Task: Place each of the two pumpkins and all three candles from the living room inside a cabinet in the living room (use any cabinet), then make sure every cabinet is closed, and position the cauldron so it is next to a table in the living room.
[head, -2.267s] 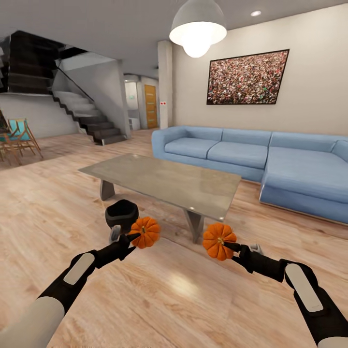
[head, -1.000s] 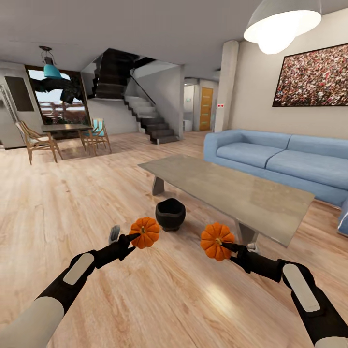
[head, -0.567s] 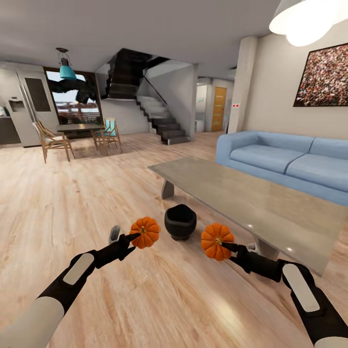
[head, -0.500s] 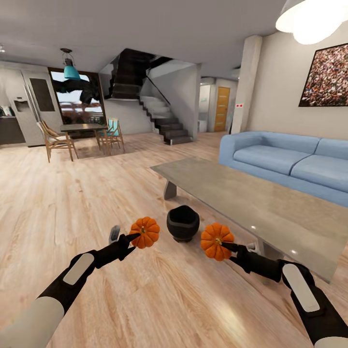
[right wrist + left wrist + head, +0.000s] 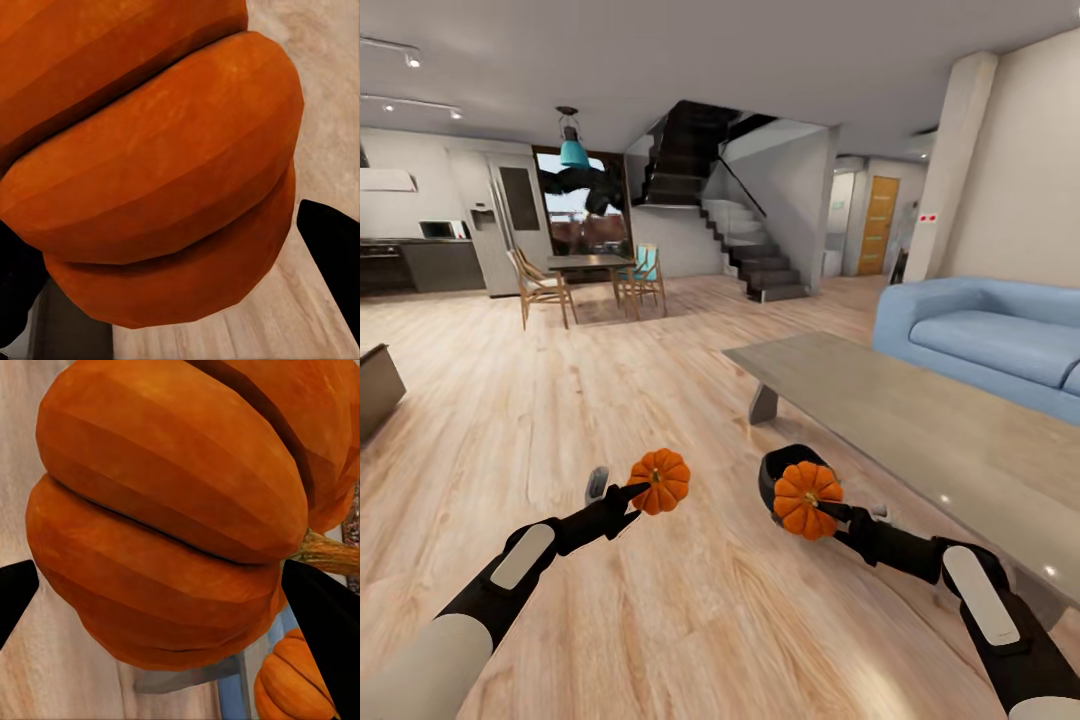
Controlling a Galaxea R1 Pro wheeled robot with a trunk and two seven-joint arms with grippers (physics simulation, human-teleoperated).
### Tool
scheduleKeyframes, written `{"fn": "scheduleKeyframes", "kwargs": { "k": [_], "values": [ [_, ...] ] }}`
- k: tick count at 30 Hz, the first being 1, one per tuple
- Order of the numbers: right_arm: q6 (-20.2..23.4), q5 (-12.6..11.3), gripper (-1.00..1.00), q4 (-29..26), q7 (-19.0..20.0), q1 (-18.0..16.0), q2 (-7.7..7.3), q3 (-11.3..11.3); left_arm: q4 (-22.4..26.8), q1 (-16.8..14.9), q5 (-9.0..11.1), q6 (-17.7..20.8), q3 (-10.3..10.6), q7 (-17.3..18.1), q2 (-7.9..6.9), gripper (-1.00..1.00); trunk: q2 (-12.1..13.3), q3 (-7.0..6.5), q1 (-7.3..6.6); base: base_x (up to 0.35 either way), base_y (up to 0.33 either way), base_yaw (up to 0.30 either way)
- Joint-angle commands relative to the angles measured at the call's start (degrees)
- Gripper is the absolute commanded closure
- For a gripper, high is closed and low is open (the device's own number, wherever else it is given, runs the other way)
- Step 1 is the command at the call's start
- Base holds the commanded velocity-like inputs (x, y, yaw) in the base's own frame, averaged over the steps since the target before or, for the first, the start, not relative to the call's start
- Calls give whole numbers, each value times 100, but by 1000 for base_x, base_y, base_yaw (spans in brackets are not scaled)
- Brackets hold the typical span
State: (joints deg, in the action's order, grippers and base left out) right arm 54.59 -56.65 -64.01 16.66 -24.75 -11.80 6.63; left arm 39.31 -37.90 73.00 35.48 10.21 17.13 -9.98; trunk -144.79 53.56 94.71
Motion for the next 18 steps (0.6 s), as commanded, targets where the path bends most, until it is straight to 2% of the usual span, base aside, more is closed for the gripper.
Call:
{"fn": "scheduleKeyframes", "kwargs": {
  "k": [1, 18],
  "values": [
    [43, -57, 100, -7, 31, -3, 1, 14, 1, -7, 74, 11, 16, 18, -4, 100, -3, 5, 1, 235, 213, 291],
    [41, -55, 100, -7, 31, -3, 2, 7, -42, -7, 74, 19, 16, 18, 0, 100, -3, 5, 1, 248, 204, 291]
  ]
}}
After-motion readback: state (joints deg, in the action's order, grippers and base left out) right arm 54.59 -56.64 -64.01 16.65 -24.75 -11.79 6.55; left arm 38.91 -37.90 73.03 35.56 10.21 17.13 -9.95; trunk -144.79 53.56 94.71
